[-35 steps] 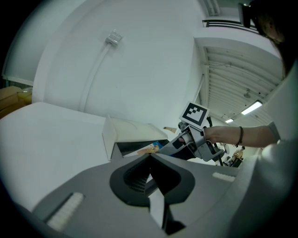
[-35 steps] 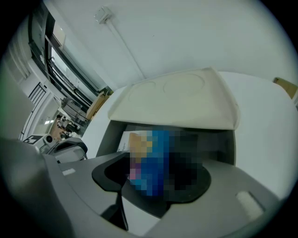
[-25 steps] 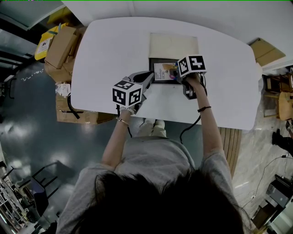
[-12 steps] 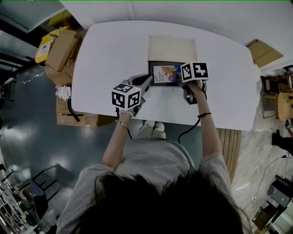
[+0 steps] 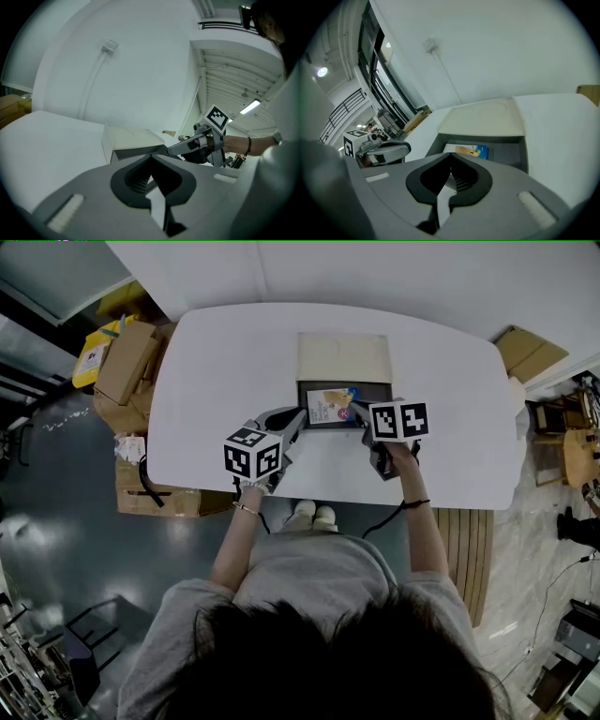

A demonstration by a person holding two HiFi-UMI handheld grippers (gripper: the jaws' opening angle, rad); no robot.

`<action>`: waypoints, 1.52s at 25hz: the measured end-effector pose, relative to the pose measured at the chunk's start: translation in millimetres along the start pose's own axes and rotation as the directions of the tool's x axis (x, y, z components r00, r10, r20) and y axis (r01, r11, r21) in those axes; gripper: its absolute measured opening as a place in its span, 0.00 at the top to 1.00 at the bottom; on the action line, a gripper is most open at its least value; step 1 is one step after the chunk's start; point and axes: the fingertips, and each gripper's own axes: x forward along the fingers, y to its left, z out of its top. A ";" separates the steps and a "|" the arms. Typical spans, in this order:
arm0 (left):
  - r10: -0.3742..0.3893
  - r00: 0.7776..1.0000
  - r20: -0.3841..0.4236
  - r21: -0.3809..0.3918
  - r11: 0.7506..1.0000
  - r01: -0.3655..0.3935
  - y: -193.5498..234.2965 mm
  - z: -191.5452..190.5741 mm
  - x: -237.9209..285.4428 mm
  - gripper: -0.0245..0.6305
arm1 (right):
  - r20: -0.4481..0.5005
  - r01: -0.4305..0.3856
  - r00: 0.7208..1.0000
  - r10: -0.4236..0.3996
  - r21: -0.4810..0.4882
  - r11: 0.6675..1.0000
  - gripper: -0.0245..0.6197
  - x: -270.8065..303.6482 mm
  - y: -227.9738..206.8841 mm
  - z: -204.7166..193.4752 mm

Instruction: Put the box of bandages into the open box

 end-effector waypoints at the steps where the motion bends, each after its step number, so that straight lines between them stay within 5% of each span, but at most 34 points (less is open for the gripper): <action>1: -0.002 1.000 0.002 0.005 1.000 0.002 -1.8 1.2 -0.8 0.96 | 0.016 -0.015 1.000 0.015 -0.007 1.000 0.94 -3.4 4.4 1.6; 11: -0.035 0.997 0.068 0.057 0.998 0.031 -25.7 21.6 -20.4 0.96 | 0.226 -0.157 0.958 0.174 -0.091 0.983 0.94 -52.4 53.0 21.5; 24: -0.092 0.979 0.183 0.154 0.986 0.063 -61.1 71.4 -49.7 0.96 | 0.412 -0.211 0.865 0.287 -0.221 0.952 0.95 -114.7 94.7 43.0; 38: -0.127 0.961 0.246 0.208 0.975 0.076 -78.6 99.9 -72.8 0.96 | 0.521 -0.189 0.799 0.300 -0.255 0.948 0.94 -153.5 107.8 63.5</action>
